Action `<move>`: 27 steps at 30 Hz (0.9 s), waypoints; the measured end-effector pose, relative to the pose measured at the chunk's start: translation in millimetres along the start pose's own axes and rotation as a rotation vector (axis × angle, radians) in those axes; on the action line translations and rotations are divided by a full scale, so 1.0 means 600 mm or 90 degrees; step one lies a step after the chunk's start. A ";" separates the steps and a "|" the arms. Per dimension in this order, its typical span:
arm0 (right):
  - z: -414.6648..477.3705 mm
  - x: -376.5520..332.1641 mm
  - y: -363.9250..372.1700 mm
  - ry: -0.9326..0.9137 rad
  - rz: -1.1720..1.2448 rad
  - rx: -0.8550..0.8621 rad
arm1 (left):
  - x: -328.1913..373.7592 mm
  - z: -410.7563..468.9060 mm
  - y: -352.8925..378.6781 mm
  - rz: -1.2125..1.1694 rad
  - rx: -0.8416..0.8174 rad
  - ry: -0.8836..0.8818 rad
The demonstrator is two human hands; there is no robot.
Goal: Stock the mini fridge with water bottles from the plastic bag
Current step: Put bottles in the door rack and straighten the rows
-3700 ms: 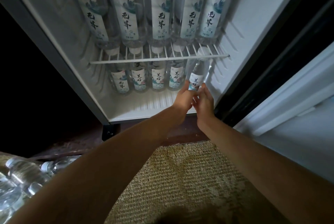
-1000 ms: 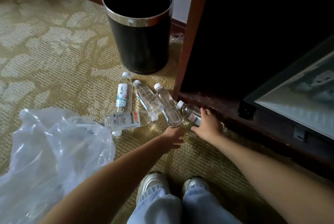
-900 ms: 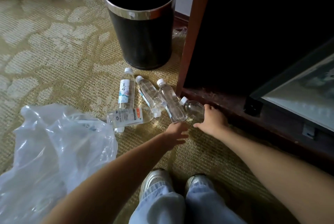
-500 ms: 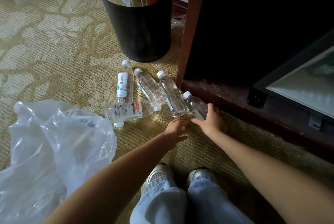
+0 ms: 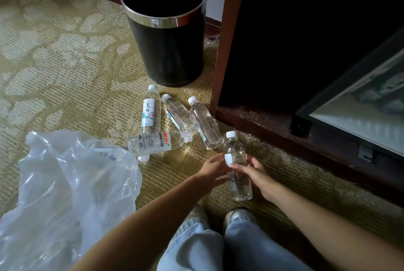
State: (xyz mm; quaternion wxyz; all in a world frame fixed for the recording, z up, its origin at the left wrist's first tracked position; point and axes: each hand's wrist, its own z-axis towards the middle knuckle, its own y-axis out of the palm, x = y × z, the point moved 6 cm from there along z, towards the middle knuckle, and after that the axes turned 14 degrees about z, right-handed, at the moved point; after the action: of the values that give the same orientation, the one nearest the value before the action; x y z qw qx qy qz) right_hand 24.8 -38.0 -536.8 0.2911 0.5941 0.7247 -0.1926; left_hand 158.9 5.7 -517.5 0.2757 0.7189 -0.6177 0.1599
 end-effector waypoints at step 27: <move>-0.298 -0.298 -0.067 -0.254 0.204 -0.140 | 0.331 -0.266 0.220 0.627 -0.085 0.377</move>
State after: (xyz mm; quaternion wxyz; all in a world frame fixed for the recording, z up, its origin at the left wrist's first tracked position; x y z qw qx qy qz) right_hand -26.8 -68.8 -287.9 0.5180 0.6162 0.5662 -0.1774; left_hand 84.4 -69.5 -250.4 0.3745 0.2526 -0.7848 0.4243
